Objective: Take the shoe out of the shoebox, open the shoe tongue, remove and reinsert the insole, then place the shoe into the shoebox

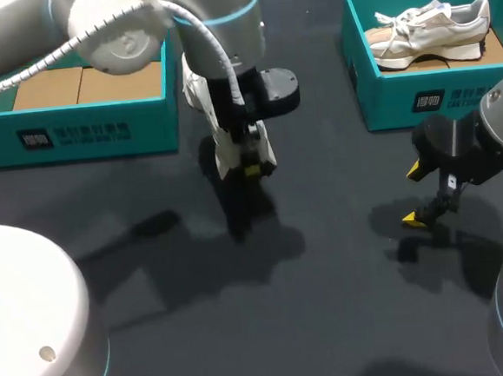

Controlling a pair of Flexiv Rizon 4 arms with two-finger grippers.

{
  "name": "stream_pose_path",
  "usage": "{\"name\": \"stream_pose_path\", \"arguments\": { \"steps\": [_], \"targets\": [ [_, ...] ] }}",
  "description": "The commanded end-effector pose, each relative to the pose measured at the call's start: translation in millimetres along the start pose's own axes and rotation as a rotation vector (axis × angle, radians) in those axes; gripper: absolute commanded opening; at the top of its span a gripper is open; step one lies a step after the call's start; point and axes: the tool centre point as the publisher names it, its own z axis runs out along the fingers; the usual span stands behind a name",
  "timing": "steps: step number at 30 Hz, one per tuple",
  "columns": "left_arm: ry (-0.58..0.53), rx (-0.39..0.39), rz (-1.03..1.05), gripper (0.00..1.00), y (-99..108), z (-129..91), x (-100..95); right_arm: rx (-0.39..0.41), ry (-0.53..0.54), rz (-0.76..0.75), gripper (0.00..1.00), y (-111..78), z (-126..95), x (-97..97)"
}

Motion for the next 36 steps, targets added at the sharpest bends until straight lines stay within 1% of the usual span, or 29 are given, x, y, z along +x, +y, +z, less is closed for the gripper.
{"name": "stream_pose_path", "arguments": {
  "steps": [1,2,3,4,7,8,11,14,15,17,33,34,36],
  "targets": [
    [0.005,0.038,0.025,0.0,22.6,-38.4,-13.5,0.0,-0.001,0.0,1.0,-0.5,-0.4,0.8],
    [0.019,0.044,0.029,0.0,26.1,-45.1,-18.8,0.0,-0.001,0.0,1.0,-0.5,-0.4,0.8],
    [0.027,0.033,0.05,0.0,30.0,-50.4,-23.1,0.0,-0.001,0.0,1.0,-0.5,-0.4,0.8],
    [0.021,0.037,0.046,0.0,34.1,-56.0,-28.2,0.0,-0.001,0.0,1.0,-0.5,-0.4,0.8],
    [0.028,0.021,0.073,0.0,52.2,-76.7,-45.8,0.0,-0.001,0.0,1.0,-0.5,-0.4,0.8],
    [0.038,0.012,0.08,0.0,58.3,-83.3,-53.0,0.0,-0.001,0.0,1.0,-0.5,-0.4,0.8],
    [0.065,0.022,0.059,0.0,75.5,-103.2,-74.4,0.0,-0.001,0.0,1.0,-0.5,-0.4,0.8],
    [0.066,0.019,0.061,0.0,87.7,-117.6,-91.2,0.0,-0.001,0.0,1.0,-0.5,-0.4,0.8],
    [0.054,0.0,0.063,0.0,90.6,-120.3,-94.9,0.0,-0.001,0.0,1.0,-0.5,-0.4,0.8],
    [-0.004,-0.028,0.046,0.0,94.6,-119.6,-96.9,0.0,-0.001,0.0,1.0,-0.5,-0.4,0.8],
    [-0.004,-0.028,0.046,0.0,94.6,-119.6,-96.9,0.0,-0.001,0.0,1.0,-0.5,-0.4,0.8],
    [-0.028,-0.036,0.035,0.0,99.0,-123.5,-100.4,0.0,-0.001,0.0,1.0,-0.5,-0.4,0.8],
    [-0.026,-0.011,0.051,0.0,109.6,-131.0,-110.8,0.0,-0.001,0.0,1.0,-0.5,-0.4,0.8]
  ]
}}
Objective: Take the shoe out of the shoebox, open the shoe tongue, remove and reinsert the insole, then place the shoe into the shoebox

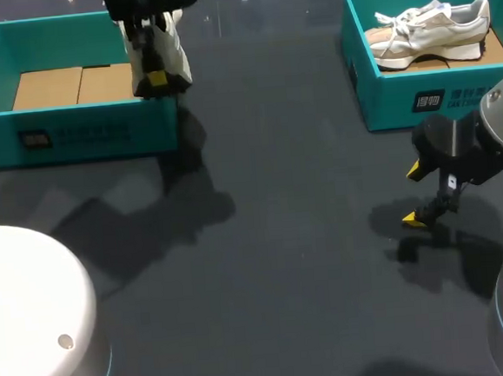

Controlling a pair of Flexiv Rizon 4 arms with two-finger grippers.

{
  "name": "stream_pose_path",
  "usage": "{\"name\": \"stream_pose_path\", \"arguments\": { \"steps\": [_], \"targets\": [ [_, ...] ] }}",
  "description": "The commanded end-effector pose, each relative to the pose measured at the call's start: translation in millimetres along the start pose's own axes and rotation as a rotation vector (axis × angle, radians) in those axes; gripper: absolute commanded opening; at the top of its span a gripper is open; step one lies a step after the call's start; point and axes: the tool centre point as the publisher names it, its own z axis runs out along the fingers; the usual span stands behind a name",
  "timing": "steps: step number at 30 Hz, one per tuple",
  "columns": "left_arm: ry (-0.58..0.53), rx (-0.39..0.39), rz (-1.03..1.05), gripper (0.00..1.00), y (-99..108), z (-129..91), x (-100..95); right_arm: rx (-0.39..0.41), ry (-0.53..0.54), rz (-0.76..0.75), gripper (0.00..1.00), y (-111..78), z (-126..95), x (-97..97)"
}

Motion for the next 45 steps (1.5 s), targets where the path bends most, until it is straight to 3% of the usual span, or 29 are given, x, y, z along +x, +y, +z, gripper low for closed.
{"name": "stream_pose_path", "arguments": {
  "steps": [1,7,9,11,25,37,40,45],
  "targets": [
    [-0.008,0.025,0.01,0.0,20.8,-13.1,-14.3,0.0,-0.001,0.0,1.0,-0.5,-0.4,0.8],
    [0.056,0.037,0.101,0.0,52.4,-5.6,-71.1,0.0,-0.001,0.0,1.0,-0.5,-0.4,0.8],
    [0.01,-0.015,0.09,0.0,64.2,-4.4,-93.7,0.0,-0.001,0.0,1.0,-0.5,-0.4,0.8],
    [0.014,0.01,0.128,0.0,82.0,-8.3,-117.5,0.0,-0.001,0.0,1.0,-0.5,-0.4,0.8],
    [0.014,0.01,0.128,0.0,82.0,-8.3,-117.5,0.0,-0.001,0.0,1.0,-0.5,-0.4,0.8],
    [0.03,0.001,0.121,0.0,170.0,-6.0,-199.1,0.0,-0.001,0.0,1.0,-0.5,-0.4,0.8],
    [0.013,-0.05,0.189,0.0,190.4,-8.8,-216.7,0.0,-0.001,0.0,1.0,-0.5,-0.4,0.8],
    [-0.005,-0.075,0.19,0.0,195.3,-8.9,-220.1,0.0,-0.001,0.0,1.0,-0.5,-0.4,0.8]
  ]
}}
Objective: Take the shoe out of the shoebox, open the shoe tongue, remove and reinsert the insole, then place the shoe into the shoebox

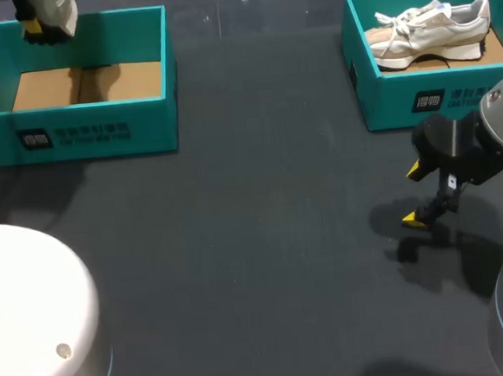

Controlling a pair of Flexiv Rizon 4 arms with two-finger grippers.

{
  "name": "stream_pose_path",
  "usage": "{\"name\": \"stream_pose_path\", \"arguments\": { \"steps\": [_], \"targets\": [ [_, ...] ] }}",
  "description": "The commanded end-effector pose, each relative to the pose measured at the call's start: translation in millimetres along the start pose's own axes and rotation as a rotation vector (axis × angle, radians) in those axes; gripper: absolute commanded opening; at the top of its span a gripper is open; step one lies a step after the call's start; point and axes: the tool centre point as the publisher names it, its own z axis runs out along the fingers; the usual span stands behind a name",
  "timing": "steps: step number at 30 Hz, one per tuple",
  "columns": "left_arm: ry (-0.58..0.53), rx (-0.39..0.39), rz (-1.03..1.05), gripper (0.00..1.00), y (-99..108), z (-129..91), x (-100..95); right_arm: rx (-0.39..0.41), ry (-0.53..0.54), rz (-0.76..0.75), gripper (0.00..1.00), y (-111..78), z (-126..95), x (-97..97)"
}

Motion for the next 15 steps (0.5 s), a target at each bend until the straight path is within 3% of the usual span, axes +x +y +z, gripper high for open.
{"name": "stream_pose_path", "arguments": {
  "steps": [1,9,15],
  "targets": [
    [0.016,-0.006,0.0,0.0,-2.5,-4.4,-4.2,0.0,-0.001,0.0,1.0,-0.5,-0.4,0.8],
    [0.012,-0.01,0.002,0.0,0.8,-0.4,-4.8,0.0,-0.001,0.0,1.0,-0.5,-0.4,0.8],
    [-0.001,0.022,0.008,0.0,48.7,10.7,-7.8,0.0,-0.001,0.0,1.0,-0.5,-0.4,0.8]
  ]
}}
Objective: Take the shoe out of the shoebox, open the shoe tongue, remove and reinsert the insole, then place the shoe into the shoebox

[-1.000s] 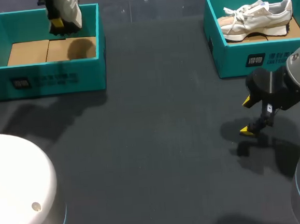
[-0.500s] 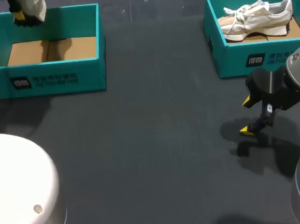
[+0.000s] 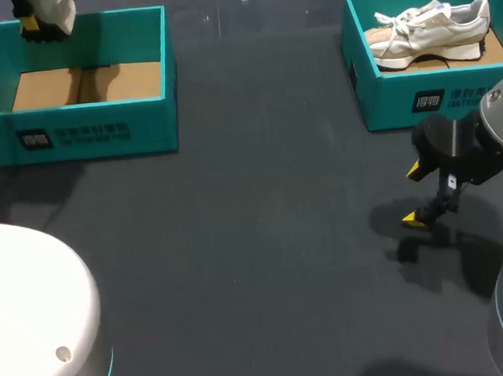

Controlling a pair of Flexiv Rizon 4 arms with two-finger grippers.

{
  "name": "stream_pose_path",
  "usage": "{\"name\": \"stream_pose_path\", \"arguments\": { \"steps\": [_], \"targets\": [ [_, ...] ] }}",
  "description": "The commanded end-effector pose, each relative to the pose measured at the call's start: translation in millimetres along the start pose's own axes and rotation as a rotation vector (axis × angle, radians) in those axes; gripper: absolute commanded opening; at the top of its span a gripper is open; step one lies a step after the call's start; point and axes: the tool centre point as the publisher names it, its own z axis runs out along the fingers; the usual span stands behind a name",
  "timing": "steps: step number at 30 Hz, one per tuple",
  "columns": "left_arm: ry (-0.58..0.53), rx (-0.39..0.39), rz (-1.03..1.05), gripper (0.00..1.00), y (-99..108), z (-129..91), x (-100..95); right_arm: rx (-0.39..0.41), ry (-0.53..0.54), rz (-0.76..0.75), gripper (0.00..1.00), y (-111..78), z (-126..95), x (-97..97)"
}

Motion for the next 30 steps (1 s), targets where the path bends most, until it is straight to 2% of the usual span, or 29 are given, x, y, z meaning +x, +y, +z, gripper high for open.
{"name": "stream_pose_path", "arguments": {
  "steps": [1,7,9,10,11,12,25,27,29,30],
  "targets": [
    [-0.012,0.037,0.024,0.0,34.6,7.9,2.4,0.0,-0.001,-0.001,1.0,-0.3,-0.4,0.8],
    [-0.015,0.009,0.225,0.0,55.7,12.0,7.3,0.0,-0.001,-0.001,1.0,-0.3,-0.4,0.8],
    [0.003,-0.044,0.347,0.0,59.4,12.9,7.1,0.0,-0.001,-0.001,1.0,-0.3,-0.4,0.8],
    [0.019,-0.085,0.486,0.0,60.9,13.9,10.5,0.0,-0.001,-0.001,1.0,-0.3,-0.4,0.8],
    [0.016,-0.182,0.539,0.0,62.6,17.4,13.4,0.0,-0.001,-0.001,1.0,-0.3,-0.4,0.8],
    [0.014,-0.27,0.506,0.0,63.6,20.8,12.2,0.0,-0.001,-0.001,1.0,-0.3,-0.4,0.8],
    [0.014,-0.27,0.506,0.0,63.6,20.8,12.2,0.0,-0.001,-0.001,1.0,-0.3,-0.4,0.8],
    [-0.009,-0.244,0.603,0.0,76.9,21.8,6.8,0.0,-0.001,-0.001,1.0,-0.3,-0.4,0.8],
    [-0.009,-0.166,0.786,0.0,90.7,22.7,3.7,0.0,-0.001,-0.001,1.0,-0.3,-0.4,0.8],
    [-0.009,-0.183,0.792,0.0,97.4,23.3,1.7,0.0,-0.001,-0.001,1.0,-0.3,-0.4,0.8]
  ]
}}
